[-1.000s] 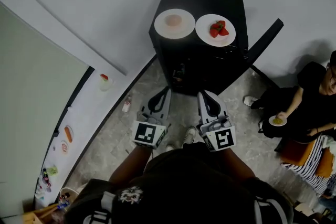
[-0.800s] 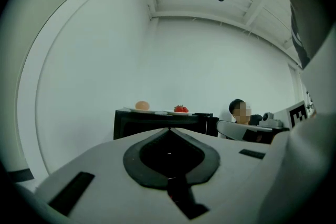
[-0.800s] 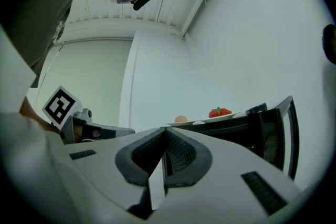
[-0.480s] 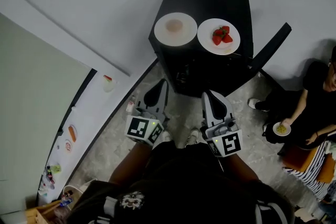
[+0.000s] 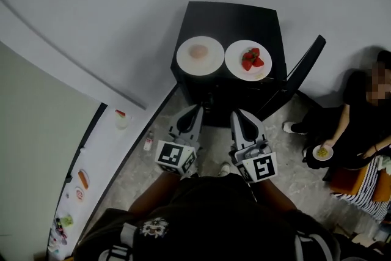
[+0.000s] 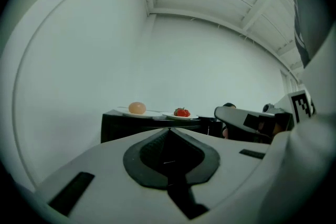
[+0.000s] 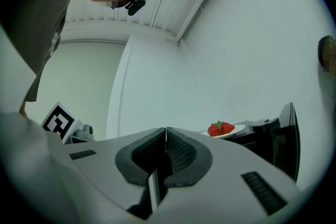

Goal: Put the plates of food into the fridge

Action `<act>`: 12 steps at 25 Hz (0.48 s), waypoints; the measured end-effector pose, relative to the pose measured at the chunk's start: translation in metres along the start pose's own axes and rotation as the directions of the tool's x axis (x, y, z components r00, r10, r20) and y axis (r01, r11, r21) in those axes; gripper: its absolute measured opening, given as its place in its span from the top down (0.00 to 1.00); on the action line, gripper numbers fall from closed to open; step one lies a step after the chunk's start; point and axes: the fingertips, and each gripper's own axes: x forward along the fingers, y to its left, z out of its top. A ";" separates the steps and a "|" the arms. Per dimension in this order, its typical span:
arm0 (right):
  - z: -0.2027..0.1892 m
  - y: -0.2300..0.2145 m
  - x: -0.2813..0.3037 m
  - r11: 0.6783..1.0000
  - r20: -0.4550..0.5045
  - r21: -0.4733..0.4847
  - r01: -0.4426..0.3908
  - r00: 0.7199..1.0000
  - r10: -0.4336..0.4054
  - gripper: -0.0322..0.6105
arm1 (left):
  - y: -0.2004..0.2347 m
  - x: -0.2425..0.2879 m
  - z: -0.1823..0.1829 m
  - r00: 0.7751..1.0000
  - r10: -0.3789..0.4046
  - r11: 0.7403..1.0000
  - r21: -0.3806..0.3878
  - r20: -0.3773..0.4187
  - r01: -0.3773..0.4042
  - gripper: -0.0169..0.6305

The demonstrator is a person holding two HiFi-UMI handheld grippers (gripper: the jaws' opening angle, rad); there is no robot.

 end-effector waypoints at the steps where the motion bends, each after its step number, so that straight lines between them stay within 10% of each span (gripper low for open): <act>1: -0.003 -0.001 0.003 1.000 -0.009 -0.005 0.013 1.000 -0.013 0.91 | 0.000 0.002 0.000 1.000 -0.019 1.000 -0.014 0.001 0.019 0.94; 12: -0.019 -0.006 0.012 0.993 -0.049 0.007 0.121 0.991 -0.121 0.91 | 0.021 0.014 0.013 0.993 -0.112 0.994 -0.005 0.025 0.112 0.94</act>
